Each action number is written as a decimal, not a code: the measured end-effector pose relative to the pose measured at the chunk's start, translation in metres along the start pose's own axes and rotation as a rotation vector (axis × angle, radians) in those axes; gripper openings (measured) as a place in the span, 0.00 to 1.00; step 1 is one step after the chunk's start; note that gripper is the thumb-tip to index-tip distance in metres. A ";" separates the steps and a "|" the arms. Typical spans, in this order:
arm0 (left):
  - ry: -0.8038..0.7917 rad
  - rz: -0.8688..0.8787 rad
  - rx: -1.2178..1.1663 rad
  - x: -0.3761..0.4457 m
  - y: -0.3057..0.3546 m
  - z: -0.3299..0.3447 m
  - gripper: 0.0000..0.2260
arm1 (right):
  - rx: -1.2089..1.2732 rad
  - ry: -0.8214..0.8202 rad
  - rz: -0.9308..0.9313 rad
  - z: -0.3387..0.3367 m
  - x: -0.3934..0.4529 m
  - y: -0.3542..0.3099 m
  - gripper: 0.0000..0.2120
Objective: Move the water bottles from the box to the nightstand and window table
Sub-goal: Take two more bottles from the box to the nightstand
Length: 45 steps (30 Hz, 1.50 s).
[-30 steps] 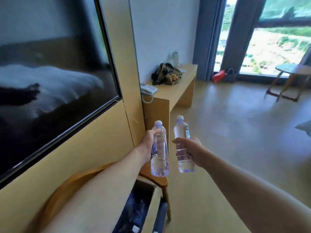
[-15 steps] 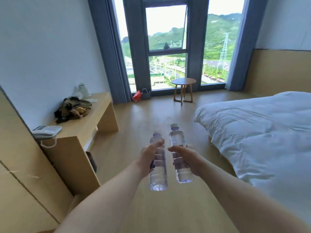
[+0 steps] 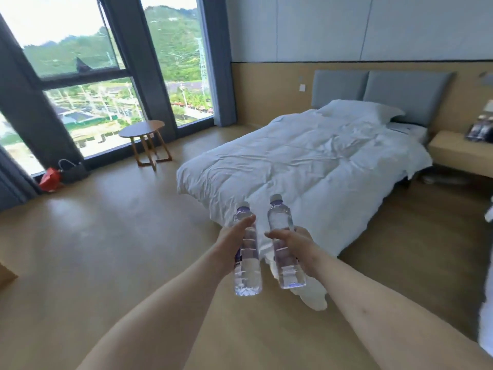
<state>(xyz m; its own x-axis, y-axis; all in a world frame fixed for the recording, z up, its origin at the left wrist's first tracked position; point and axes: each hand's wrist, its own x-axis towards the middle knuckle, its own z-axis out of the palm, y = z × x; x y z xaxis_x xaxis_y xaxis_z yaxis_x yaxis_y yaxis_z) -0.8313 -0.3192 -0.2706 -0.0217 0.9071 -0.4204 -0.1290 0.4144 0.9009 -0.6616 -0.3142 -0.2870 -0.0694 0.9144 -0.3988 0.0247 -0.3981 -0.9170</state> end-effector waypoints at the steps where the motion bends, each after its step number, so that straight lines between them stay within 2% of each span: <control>1: -0.044 -0.012 0.020 0.019 0.001 0.019 0.19 | 0.003 0.057 0.013 -0.018 0.008 0.000 0.15; 6: -0.241 -0.028 0.141 0.116 0.013 0.110 0.24 | 0.048 0.298 0.039 -0.103 0.060 -0.004 0.19; 10: -0.413 -0.053 0.173 0.186 0.029 0.181 0.25 | 0.088 0.465 0.050 -0.162 0.104 -0.020 0.26; 14: -0.548 -0.079 0.288 0.239 0.048 0.249 0.28 | 0.131 0.610 0.082 -0.211 0.133 -0.041 0.24; 22: -0.797 -0.125 0.398 0.296 0.068 0.374 0.23 | 0.217 0.827 0.122 -0.303 0.157 -0.052 0.25; 29: -0.865 -0.123 0.497 0.339 0.055 0.493 0.26 | 0.248 0.895 0.134 -0.412 0.189 -0.049 0.27; 35: -0.767 -0.117 0.534 0.381 0.065 0.611 0.25 | 0.247 0.898 0.147 -0.536 0.223 -0.064 0.25; 39: -0.743 -0.126 0.522 0.409 0.076 0.679 0.28 | 0.245 0.866 0.149 -0.612 0.243 -0.083 0.25; 45: -0.735 -0.187 0.540 0.449 0.077 0.753 0.30 | 0.251 0.828 0.159 -0.691 0.283 -0.097 0.27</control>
<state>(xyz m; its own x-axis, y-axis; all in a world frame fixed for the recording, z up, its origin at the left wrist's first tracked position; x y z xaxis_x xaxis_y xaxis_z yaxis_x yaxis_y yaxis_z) -0.1040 0.1759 -0.3085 0.6101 0.5642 -0.5562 0.4159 0.3694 0.8310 0.0051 0.0340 -0.3139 0.6640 0.5677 -0.4867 -0.2540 -0.4410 -0.8608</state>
